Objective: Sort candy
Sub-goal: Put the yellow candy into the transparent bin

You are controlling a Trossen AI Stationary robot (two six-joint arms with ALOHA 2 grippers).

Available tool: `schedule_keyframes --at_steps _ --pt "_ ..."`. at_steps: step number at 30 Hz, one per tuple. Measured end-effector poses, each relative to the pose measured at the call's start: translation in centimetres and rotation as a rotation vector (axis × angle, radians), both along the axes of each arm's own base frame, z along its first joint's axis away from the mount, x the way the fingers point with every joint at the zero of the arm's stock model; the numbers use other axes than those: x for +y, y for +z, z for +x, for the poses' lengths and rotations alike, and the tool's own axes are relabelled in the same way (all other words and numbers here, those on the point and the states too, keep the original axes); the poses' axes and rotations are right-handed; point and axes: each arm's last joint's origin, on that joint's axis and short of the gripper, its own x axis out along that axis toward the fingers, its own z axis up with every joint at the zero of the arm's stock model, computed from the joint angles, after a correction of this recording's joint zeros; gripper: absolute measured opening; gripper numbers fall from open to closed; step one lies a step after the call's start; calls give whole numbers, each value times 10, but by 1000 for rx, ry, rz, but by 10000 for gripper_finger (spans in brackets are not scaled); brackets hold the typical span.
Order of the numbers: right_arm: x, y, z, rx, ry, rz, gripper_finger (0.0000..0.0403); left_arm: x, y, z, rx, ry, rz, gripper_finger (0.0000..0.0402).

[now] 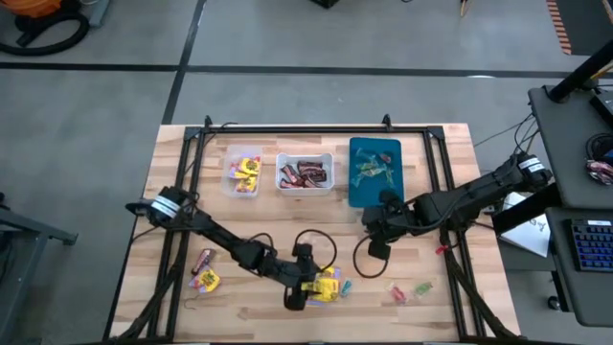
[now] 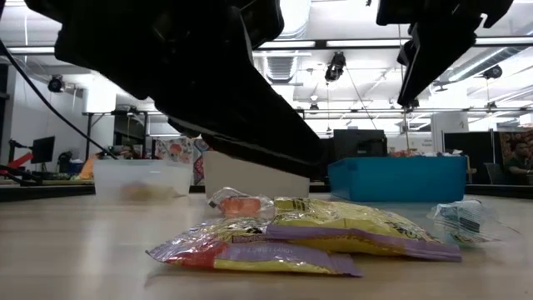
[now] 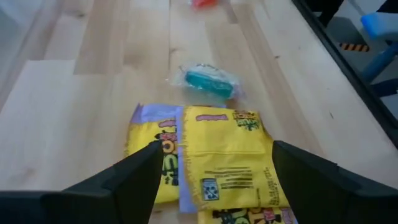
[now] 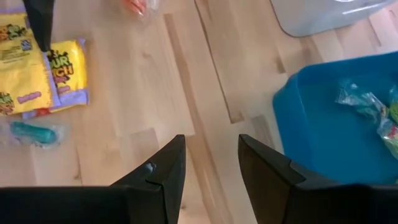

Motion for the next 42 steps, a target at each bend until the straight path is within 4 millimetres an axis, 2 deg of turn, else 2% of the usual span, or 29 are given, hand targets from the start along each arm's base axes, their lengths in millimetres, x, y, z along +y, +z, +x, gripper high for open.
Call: schedule_keyframes --at_steps 9,16,26,42 --pt "0 -2 -1 1 -8 -11 139 3 -14 -1 56 39 -5 282" --pt "2 -2 -1 -11 -6 -17 138 1 -27 2 69 57 -3 257" --pt "2 -1 0 -19 -7 -14 136 2 -26 2 70 74 9 192" --pt "2 -1 0 -25 -14 -12 137 2 -23 0 70 77 16 48"
